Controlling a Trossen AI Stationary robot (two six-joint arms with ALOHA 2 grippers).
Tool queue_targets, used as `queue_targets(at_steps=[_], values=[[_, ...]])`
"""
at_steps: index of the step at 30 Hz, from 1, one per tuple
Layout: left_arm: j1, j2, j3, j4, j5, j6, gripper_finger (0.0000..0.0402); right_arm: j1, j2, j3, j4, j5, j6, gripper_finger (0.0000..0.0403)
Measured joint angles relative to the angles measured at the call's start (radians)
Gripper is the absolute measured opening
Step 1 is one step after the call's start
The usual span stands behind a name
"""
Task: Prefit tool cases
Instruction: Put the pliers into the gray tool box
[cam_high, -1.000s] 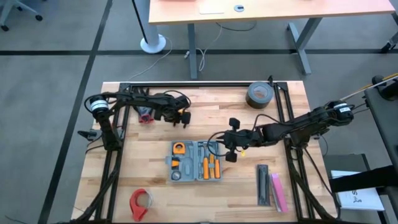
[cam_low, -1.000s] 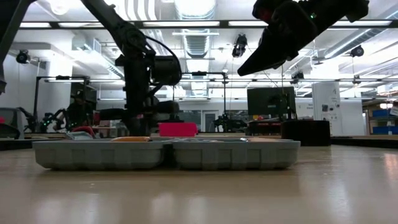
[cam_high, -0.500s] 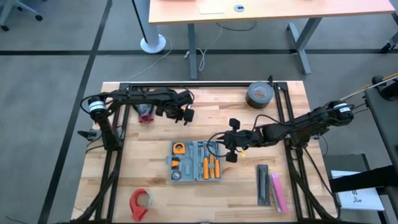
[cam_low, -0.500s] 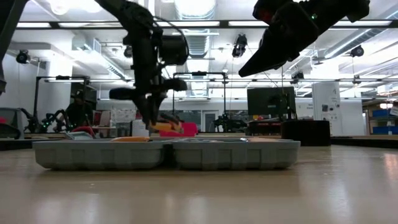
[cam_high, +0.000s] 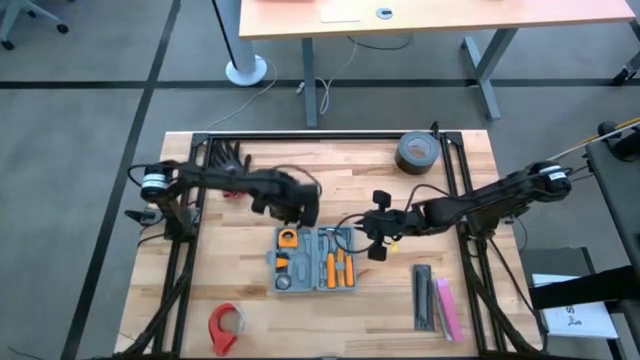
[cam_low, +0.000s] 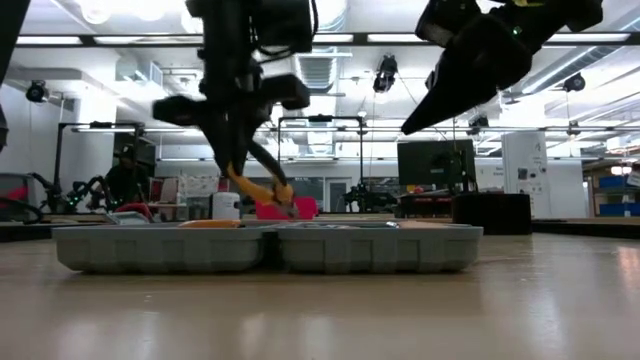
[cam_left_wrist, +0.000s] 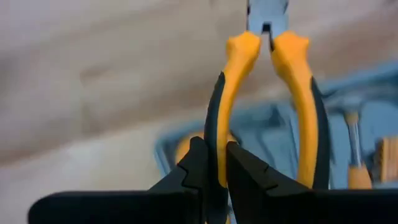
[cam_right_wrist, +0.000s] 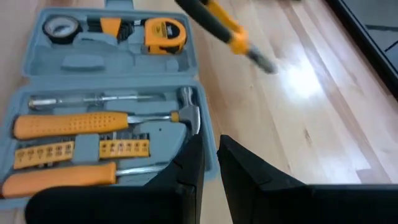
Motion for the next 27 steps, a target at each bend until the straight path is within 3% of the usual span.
queue_targets(at_steps=[7, 12, 20, 27], values=[[-0.153, -0.002, 0.018, -0.015, -0.003, -0.225, 0.0030, 0.003, -0.043, -0.007, 0.003, -0.043, -0.011, 0.0032], [-0.219, 0.003, 0.023, 0.013, -0.030, -0.326, 0.0003, 0.003, -0.048, -0.025, 0.005, -0.042, -0.006, 0.0032], [-0.231, 0.004, 0.020, 0.080, -0.074, -0.335, 0.0020, 0.003, -0.048, -0.051, 0.035, -0.047, 0.010, 0.0032], [-0.232, 0.007, 0.004, 0.103, -0.041, -0.330, 0.0058, 0.003, -0.048, -0.053, 0.034, -0.049, 0.019, 0.0032]])
